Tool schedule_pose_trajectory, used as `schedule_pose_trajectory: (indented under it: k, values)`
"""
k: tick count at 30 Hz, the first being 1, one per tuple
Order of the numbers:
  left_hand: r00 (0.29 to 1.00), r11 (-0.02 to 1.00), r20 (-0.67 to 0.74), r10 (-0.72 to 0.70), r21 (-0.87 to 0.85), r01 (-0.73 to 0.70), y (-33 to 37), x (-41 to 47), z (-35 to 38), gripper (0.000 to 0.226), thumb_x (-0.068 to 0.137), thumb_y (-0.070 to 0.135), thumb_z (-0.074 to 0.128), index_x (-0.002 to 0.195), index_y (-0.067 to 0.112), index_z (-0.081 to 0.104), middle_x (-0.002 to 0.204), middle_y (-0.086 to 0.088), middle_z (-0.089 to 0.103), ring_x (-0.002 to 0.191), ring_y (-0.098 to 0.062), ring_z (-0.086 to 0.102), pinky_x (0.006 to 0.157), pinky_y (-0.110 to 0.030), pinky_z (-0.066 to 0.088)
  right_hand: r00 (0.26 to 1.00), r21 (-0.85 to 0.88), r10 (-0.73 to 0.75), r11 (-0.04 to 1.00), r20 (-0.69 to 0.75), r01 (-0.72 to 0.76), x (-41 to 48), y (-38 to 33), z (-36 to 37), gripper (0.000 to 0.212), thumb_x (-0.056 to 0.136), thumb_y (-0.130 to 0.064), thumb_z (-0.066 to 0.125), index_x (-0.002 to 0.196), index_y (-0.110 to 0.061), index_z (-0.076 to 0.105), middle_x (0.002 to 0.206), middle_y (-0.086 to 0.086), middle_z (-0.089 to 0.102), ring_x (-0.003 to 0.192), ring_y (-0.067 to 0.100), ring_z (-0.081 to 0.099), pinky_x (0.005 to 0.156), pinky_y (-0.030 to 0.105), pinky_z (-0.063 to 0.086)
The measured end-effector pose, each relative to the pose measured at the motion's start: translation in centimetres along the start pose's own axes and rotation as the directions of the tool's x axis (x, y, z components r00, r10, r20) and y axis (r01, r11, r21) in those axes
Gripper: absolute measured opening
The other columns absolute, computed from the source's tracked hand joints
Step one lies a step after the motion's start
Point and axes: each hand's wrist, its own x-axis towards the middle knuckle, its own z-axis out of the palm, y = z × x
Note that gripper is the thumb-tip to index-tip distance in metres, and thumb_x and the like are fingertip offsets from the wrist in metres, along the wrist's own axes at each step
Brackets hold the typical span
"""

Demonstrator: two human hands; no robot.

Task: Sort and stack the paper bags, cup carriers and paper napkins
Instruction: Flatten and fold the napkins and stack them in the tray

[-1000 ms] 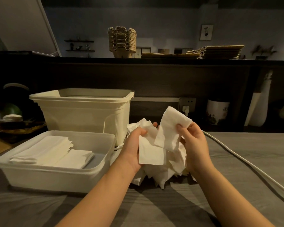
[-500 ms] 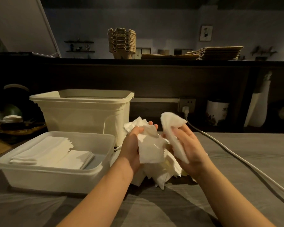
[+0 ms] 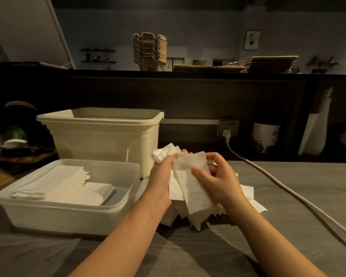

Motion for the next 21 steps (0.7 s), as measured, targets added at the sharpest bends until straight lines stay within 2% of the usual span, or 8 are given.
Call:
schedule_pose_trajectory:
  k: [4, 7, 9, 12, 14, 16, 19, 21]
  values:
    - [0.997, 0.999, -0.072, 0.002, 0.04, 0.001, -0.04, 0.09, 0.06, 0.027, 0.092, 0.023, 0.05, 0.117, 0.015, 0.058, 0.103, -0.018, 0.067, 0.089, -0.034, 0.065, 0.073, -0.044, 0.055, 0.992, 0.049, -0.104, 0.993, -0.067, 0.107, -0.14, -0.02, -0.04, 0.036, 0.082, -0.018, 0.068, 0.095, -0.042, 0.045, 0.098, -0.017, 0.056, 0.092, 0.003, 0.059, 0.073, 0.023, 0.055]
    - [0.99, 0.992, -0.131, 0.056, 0.116, -0.041, -0.49, 0.18, 0.33, 0.023, 0.095, 0.027, 0.048, 0.114, 0.017, 0.056, 0.108, -0.019, 0.065, 0.097, -0.037, 0.064, 0.085, -0.054, 0.052, 0.976, 0.063, -0.194, 0.978, -0.098, 0.2, -0.26, -0.09, -0.12, 0.036, 0.08, -0.012, 0.069, 0.095, -0.039, 0.05, 0.096, -0.017, 0.059, 0.09, 0.001, 0.06, 0.074, 0.022, 0.055]
    - [0.992, 0.992, -0.11, 0.063, 0.118, -0.05, -0.6, 0.04, 0.51, 0.027, 0.094, 0.028, 0.051, 0.118, 0.016, 0.057, 0.109, -0.019, 0.066, 0.098, -0.037, 0.064, 0.087, -0.056, 0.051, 0.965, 0.057, -0.248, 0.966, -0.088, 0.253, -0.34, -0.04, -0.07, 0.036, 0.079, -0.01, 0.07, 0.094, -0.038, 0.052, 0.092, -0.02, 0.061, 0.089, -0.002, 0.06, 0.074, 0.021, 0.055]
    - [0.993, 0.987, -0.081, 0.086, 0.146, -0.073, -0.53, -0.16, 0.67, 0.022, 0.091, 0.024, 0.056, 0.111, 0.017, 0.059, 0.102, -0.016, 0.066, 0.09, -0.034, 0.065, 0.079, -0.05, 0.055, 0.948, 0.036, -0.308, 0.95, -0.084, 0.311, -0.32, -0.15, -0.18, 0.034, 0.079, -0.013, 0.071, 0.095, -0.037, 0.053, 0.095, -0.027, 0.061, 0.091, 0.001, 0.06, 0.075, 0.027, 0.056]
    - [0.991, 0.98, -0.071, 0.116, 0.172, -0.102, -0.37, -0.3, 0.81, 0.017, 0.092, 0.022, 0.055, 0.108, 0.017, 0.057, 0.091, -0.011, 0.064, 0.079, -0.028, 0.063, 0.067, -0.04, 0.055, 0.948, 0.093, -0.307, 0.945, -0.086, 0.315, -0.38, -0.35, -0.41, 0.03, 0.075, -0.022, 0.073, 0.095, -0.036, 0.055, 0.096, -0.023, 0.062, 0.09, 0.005, 0.06, 0.076, 0.03, 0.056]
    - [0.989, 0.974, -0.081, 0.12, 0.201, -0.102, -0.21, -0.4, 0.91, 0.015, 0.094, 0.022, 0.052, 0.108, 0.017, 0.055, 0.084, -0.008, 0.06, 0.073, -0.024, 0.059, 0.061, -0.035, 0.051, 0.96, 0.158, -0.276, 0.946, -0.057, 0.281, -0.54, -0.58, -0.47, 0.029, 0.069, -0.033, 0.07, 0.094, -0.034, 0.057, 0.094, -0.021, 0.063, 0.089, 0.006, 0.061, 0.077, 0.032, 0.055]
    - [0.996, 0.969, -0.04, 0.081, 0.235, -0.069, -0.28, -0.53, 0.86, 0.019, 0.096, 0.027, 0.047, 0.103, 0.014, 0.059, 0.083, -0.01, 0.062, 0.075, -0.027, 0.06, 0.069, -0.038, 0.052, 0.969, 0.074, -0.244, 0.966, -0.039, 0.246, -0.58, -0.25, -0.13, 0.025, 0.075, -0.026, 0.071, 0.093, -0.035, 0.056, 0.091, -0.023, 0.063, 0.086, 0.001, 0.059, 0.077, 0.029, 0.055]
    - [0.997, 0.963, 0.027, 0.075, 0.258, -0.079, -0.66, -0.57, 0.8, 0.018, 0.096, 0.026, 0.048, 0.106, 0.017, 0.059, 0.092, -0.012, 0.065, 0.086, -0.03, 0.063, 0.08, -0.045, 0.053, 0.971, -0.007, -0.214, 0.977, -0.11, 0.214, -0.29, 0.17, -0.02, 0.024, 0.082, -0.018, 0.068, 0.089, -0.036, 0.053, 0.088, -0.017, 0.06, 0.084, 0.002, 0.056, 0.076, 0.028, 0.053]
